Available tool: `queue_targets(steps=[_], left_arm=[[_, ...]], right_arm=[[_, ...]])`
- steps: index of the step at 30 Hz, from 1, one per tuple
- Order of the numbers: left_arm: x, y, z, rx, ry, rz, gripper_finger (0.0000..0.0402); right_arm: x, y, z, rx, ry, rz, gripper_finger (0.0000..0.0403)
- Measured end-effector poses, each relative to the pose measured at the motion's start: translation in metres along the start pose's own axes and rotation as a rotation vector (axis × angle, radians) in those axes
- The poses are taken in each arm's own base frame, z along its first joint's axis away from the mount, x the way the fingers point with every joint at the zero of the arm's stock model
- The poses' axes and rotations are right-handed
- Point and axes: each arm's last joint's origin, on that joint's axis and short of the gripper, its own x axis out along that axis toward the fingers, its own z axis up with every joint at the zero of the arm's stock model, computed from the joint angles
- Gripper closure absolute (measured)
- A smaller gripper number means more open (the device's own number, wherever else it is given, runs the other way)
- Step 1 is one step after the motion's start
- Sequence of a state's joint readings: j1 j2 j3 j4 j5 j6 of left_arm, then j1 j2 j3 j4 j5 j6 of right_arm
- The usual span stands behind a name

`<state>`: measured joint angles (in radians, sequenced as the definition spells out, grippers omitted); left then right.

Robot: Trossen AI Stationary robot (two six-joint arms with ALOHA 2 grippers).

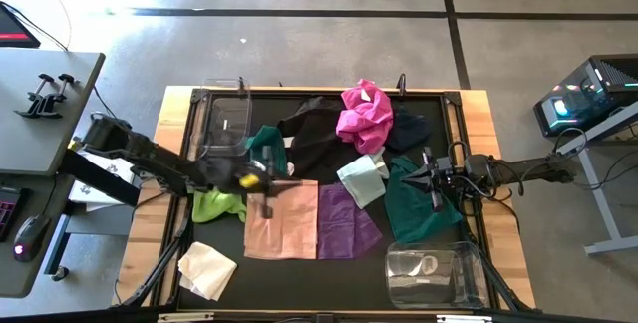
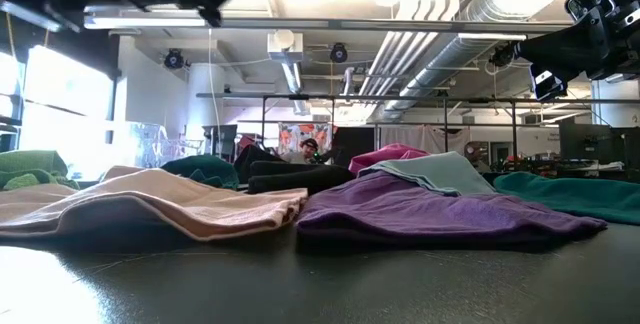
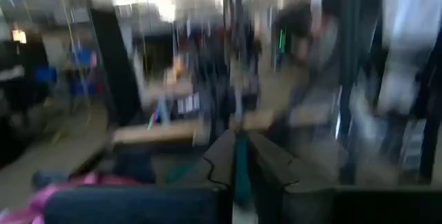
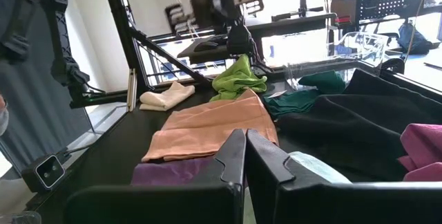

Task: Sort towels by color in basket
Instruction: Put the light orange towel into the top transparent bin

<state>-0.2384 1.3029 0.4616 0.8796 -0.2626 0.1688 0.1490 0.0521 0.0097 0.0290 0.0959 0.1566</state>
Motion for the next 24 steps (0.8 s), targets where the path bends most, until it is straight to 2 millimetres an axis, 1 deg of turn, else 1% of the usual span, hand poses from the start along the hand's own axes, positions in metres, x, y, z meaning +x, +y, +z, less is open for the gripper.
queue_targets(steps=[3,5,7,9,13,16,21,24], left_arm=[[0.02,-0.01,0.002,0.103,0.295,-0.006,0.0336],[0.028,-0.015,0.002,0.121,0.494,-0.004,0.0309],[0.032,-0.018,0.005,0.083,0.645,0.003,0.0283],[0.035,-0.022,0.005,0.014,0.739,0.006,0.0258],[0.033,-0.034,-0.005,-0.065,0.849,-0.037,0.0219],[0.032,-0.042,-0.013,-0.083,0.898,-0.036,0.0202],[0.035,-0.051,-0.031,-0.101,0.959,-0.009,0.0195],[0.039,-0.056,-0.048,-0.104,1.007,0.009,0.0195]], right_arm=[[0.0,0.0,0.0,0.0,0.0,0.0,0.0401],[0.0,0.0,0.0,0.0,0.0,0.0,0.0401],[0.0,0.0,0.0,0.0,0.0,0.0,0.0401],[0.0,0.0,0.0,0.0,0.0,0.0,0.0401],[0.0,0.0,0.0,0.0,0.0,0.0,0.0401],[0.0,0.0,0.0,0.0,0.0,0.0,0.0401],[0.0,0.0,0.0,0.0,0.0,0.0,0.0401],[0.0,0.0,0.0,0.0,0.0,0.0,0.0401]])
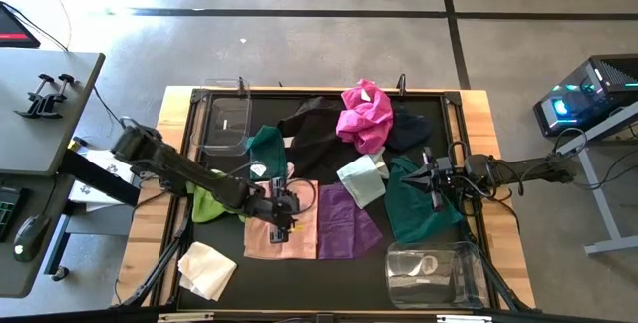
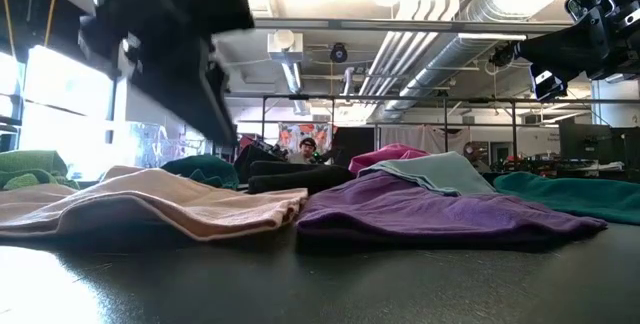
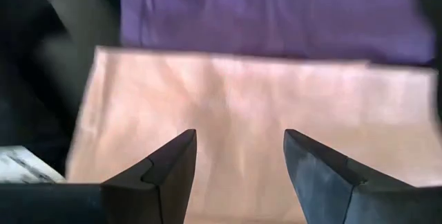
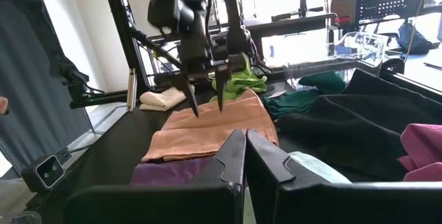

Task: Sort towels by color in basket
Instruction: Put the light orange towel into the top transparent bin

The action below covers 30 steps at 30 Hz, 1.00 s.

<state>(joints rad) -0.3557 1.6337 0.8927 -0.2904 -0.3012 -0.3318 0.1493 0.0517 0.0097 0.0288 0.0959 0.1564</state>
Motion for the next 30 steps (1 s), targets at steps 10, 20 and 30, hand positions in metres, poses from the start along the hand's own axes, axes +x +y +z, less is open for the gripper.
queue_targets(steps=[10,20,30], left_arm=[[0.047,-0.002,-0.014,-0.028,0.075,0.069,0.0201],[0.056,-0.003,-0.018,-0.02,0.129,-0.007,0.0292],[0.056,-0.004,-0.019,0.009,0.14,-0.029,0.0396]], right_arm=[[0.0,0.0,0.0,0.0,0.0,0.0,0.0401],[0.0,0.0,0.0,0.0,0.0,0.0,0.0401],[0.0,0.0,0.0,0.0,0.0,0.0,0.0401]])
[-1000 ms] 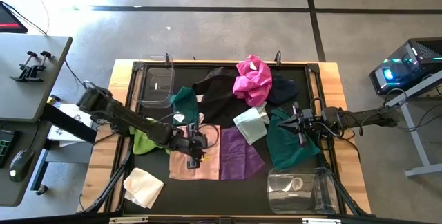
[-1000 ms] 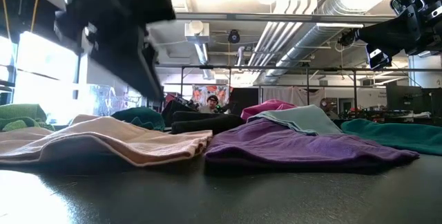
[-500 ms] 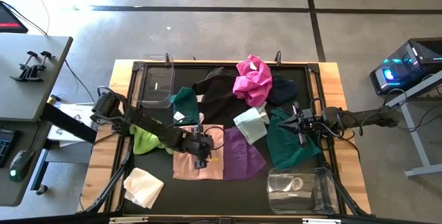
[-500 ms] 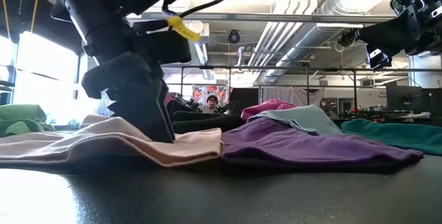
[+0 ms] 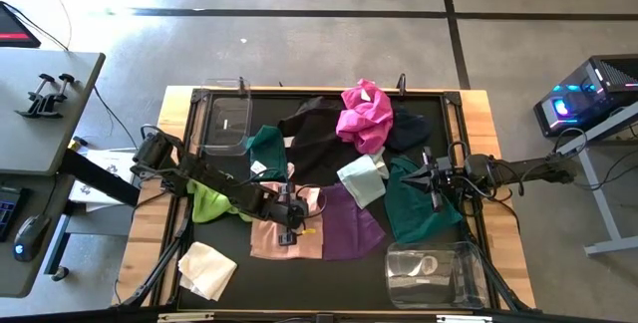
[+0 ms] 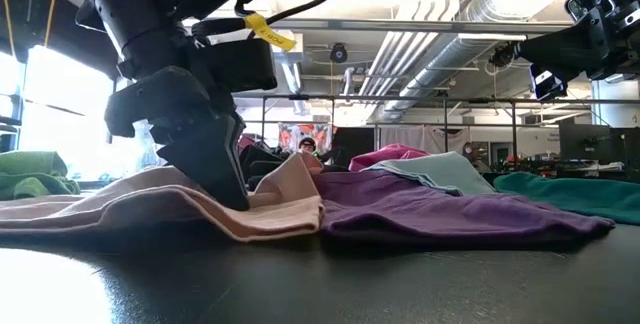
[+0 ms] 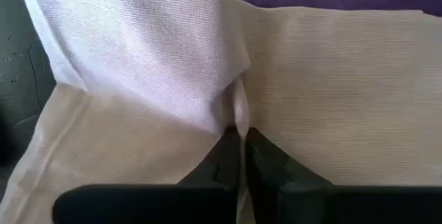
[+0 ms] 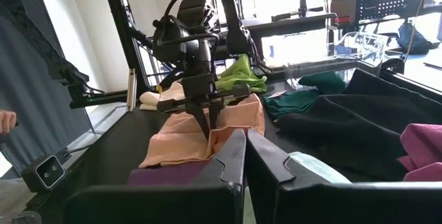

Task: Sort towels by color in basket
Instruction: Put the light orange towel into the top transparent bin

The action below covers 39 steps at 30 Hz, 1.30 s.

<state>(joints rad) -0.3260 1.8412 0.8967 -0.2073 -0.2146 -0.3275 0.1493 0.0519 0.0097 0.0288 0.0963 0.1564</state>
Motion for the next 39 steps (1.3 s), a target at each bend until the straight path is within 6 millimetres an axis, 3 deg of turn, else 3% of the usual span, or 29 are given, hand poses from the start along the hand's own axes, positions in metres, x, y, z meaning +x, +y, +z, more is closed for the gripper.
queue_targets(steps=[6,12,28,39], left_arm=[[-0.004,0.0,0.0,0.018,-0.006,-0.002,0.0399],[-0.031,0.002,0.0,0.071,-0.032,0.027,0.0401],[-0.148,0.02,0.017,0.11,-0.46,0.359,0.0401],[-0.207,0.049,0.01,0.115,-0.587,0.683,0.0401]], right_arm=[[0.0,0.0,0.0,0.0,0.0,0.0,0.0401],[0.0,0.0,0.0,0.0,0.0,0.0,0.0401],[0.0,0.0,0.0,0.0,0.0,-0.001,0.0401],[0.0,0.0,0.0,0.0,0.0,-0.001,0.0401]])
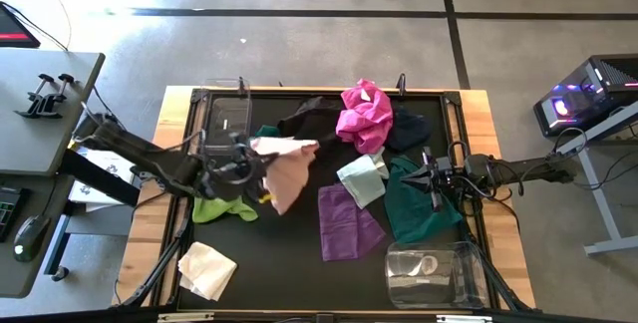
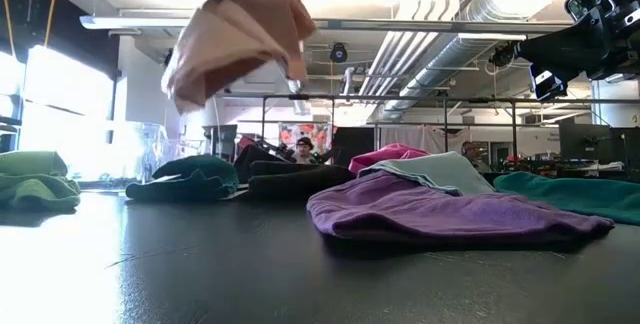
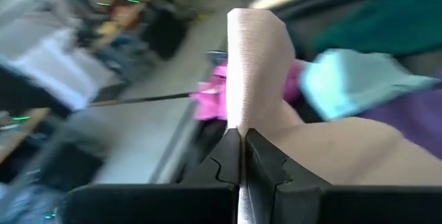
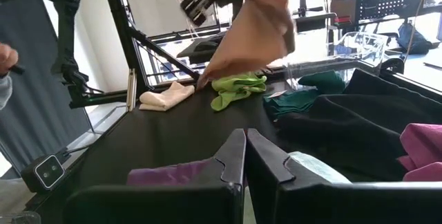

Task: Sort towels by color in basket
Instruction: Put the light orange towel into the top transparent bin

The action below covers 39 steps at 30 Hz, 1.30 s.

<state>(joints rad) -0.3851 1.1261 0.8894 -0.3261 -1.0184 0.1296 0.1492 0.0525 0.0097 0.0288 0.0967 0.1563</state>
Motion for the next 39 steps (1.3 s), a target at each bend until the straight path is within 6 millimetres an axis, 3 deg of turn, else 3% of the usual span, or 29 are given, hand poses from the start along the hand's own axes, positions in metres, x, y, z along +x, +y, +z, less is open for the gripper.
queue_targets(steps=[10,19,29,39], left_arm=[[0.002,0.065,-0.005,-0.004,0.084,0.346,0.0401],[0.026,0.111,-0.038,0.069,0.374,0.591,0.0401],[0.051,0.148,-0.076,0.088,0.625,0.563,0.0401],[0.083,0.15,-0.121,0.229,0.858,0.501,0.0401]], right_arm=[[0.0,0.0,0.0,0.0,0.0,0.0,0.0401],[0.0,0.0,0.0,0.0,0.0,0.0,0.0401],[0.0,0.0,0.0,0.0,0.0,0.0,0.0401],[0.0,0.0,0.0,0.0,-0.001,0.0,0.0401]])
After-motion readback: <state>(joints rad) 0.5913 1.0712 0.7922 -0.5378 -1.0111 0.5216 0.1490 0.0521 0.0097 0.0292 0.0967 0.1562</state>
